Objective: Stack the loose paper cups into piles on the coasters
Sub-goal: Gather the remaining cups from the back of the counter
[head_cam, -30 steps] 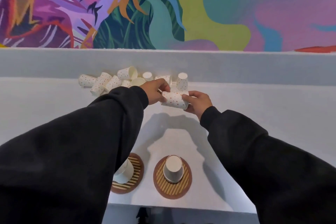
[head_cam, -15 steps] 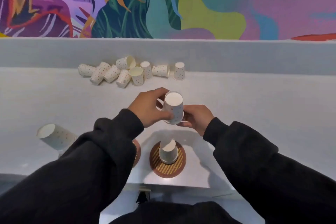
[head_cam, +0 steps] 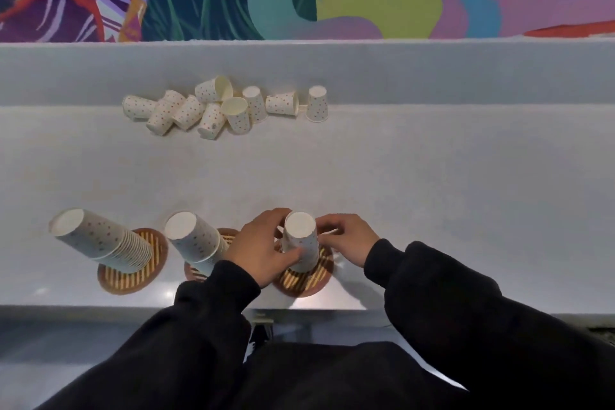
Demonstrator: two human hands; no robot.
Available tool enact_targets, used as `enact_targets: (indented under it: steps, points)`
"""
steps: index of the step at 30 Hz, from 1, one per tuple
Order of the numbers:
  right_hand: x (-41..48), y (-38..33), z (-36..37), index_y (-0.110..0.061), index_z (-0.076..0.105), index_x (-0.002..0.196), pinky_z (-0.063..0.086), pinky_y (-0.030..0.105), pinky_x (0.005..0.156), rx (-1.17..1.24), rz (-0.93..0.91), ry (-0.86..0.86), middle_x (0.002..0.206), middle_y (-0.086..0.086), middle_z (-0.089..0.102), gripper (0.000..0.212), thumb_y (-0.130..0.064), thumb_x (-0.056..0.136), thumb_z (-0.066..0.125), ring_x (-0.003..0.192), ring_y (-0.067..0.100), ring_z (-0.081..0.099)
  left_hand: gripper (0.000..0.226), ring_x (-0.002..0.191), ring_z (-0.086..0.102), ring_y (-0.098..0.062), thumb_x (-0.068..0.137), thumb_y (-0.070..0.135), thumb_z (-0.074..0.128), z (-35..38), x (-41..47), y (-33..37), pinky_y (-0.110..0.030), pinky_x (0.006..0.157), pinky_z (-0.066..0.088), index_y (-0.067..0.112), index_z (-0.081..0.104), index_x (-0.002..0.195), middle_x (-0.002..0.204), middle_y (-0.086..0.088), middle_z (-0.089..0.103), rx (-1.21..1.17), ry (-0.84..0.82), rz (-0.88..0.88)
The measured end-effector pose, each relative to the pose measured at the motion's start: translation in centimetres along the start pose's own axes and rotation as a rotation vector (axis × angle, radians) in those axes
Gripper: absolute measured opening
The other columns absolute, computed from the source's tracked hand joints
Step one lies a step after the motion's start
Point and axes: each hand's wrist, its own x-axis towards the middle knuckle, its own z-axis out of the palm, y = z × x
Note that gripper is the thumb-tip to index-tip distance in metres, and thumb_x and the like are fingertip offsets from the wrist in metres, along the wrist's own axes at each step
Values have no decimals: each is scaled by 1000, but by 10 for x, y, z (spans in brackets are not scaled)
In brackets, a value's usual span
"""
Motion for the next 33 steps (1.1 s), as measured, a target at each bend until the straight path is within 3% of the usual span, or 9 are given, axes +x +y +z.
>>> enact_targets:
  steps: [5, 9, 12, 16, 22, 26, 33]
  points:
    - [-3, 17, 16, -29, 70, 126, 54, 42, 104, -93, 20, -7, 122, -9, 71, 38, -19, 90, 74, 114, 17, 64, 67, 110, 58, -8, 79, 42, 83, 24, -7, -19, -32, 97, 54, 36, 48, 136, 130, 11, 59, -8, -22, -25]
    - [-6, 23, 19, -30, 65, 132, 54, 32, 95, -112, 50, -27, 125, -6, 70, 47, -20, 87, 78, 113, 18, 64, 73, 115, 54, -9, 78, 39, 85, 39, -8, -30, -34, 104, 50, 34, 46, 140, 133, 9, 57, -78, -41, -79]
    - [-8, 24, 21, -31, 62, 134, 55, 36, 99, -148, 49, -9, 124, -7, 70, 55, -19, 84, 81, 114, 17, 65, 77, 122, 54, -12, 77, 39, 87, 49, -8, -35, -30, 105, 47, 33, 46, 141, 136, 8, 57, -125, -80, -133]
    - [-9, 23, 24, -37, 58, 137, 53, 39, 103, -238, -6, -14, 127, -9, 69, 67, -33, 78, 87, 115, 17, 64, 75, 123, 55, -10, 76, 36, 89, 54, -7, -37, -31, 106, 48, 34, 49, 139, 137, 10, 59, -158, -86, -172]
    - [-6, 18, 25, -33, 61, 136, 53, 44, 105, -289, -16, 2, 128, -7, 69, 61, -34, 81, 85, 112, 18, 64, 72, 116, 60, -9, 71, 43, 91, 51, -2, -41, -31, 101, 52, 34, 56, 133, 130, 13, 65, -125, -89, -178]
    - [-5, 13, 20, -31, 59, 135, 53, 38, 101, -337, -29, -31, 124, -4, 70, 62, -34, 79, 87, 105, 14, 62, 71, 112, 58, -5, 69, 40, 92, 48, -1, -40, -27, 99, 51, 36, 55, 129, 126, 15, 65, -133, -114, -181]
    - [-8, 19, 24, -37, 57, 137, 53, 39, 104, -323, -37, -13, 128, -8, 70, 67, -43, 77, 86, 115, 18, 65, 73, 118, 58, -10, 72, 36, 91, 48, -2, -36, -30, 103, 49, 35, 51, 133, 133, 11, 64, -99, -127, -205]
